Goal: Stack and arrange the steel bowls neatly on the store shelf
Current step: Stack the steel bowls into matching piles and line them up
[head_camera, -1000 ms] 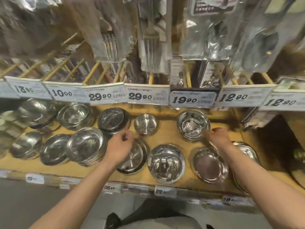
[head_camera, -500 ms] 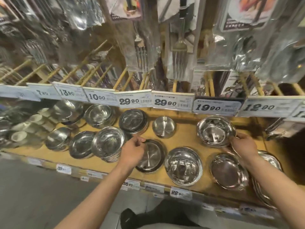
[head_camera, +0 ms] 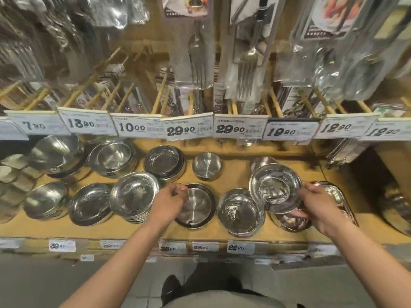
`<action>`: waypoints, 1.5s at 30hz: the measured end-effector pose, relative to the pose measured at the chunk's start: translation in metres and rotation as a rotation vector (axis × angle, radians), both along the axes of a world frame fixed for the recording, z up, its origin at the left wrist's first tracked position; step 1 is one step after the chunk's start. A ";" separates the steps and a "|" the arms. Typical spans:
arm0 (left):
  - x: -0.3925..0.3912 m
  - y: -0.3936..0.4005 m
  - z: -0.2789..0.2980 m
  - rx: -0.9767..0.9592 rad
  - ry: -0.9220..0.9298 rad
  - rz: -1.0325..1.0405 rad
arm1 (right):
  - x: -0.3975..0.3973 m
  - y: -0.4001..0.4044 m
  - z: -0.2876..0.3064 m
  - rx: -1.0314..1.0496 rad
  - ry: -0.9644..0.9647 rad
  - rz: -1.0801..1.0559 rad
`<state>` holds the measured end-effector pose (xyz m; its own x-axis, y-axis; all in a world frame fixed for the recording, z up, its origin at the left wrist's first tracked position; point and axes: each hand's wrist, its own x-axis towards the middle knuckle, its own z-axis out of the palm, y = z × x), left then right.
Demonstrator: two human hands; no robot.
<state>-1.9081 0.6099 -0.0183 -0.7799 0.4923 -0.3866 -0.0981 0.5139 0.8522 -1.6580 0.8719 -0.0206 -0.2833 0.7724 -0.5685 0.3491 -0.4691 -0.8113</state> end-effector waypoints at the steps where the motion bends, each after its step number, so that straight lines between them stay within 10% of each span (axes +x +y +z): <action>1: -0.003 -0.004 0.000 0.006 -0.002 -0.007 | 0.000 -0.006 0.002 -0.014 0.018 -0.010; 29: -0.142 -0.204 0.010 0.083 -0.024 0.239 | -0.232 -0.212 0.033 0.017 0.124 0.287; 45: -0.157 -0.155 -0.011 0.016 -0.066 0.024 | -0.265 -0.238 0.011 0.323 -0.056 0.420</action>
<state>-2.0654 0.4548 -0.0290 -0.7647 0.4805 -0.4293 -0.1660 0.4969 0.8518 -1.9228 0.6337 -0.0094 -0.5820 0.7369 -0.3437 0.4999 -0.0092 -0.8661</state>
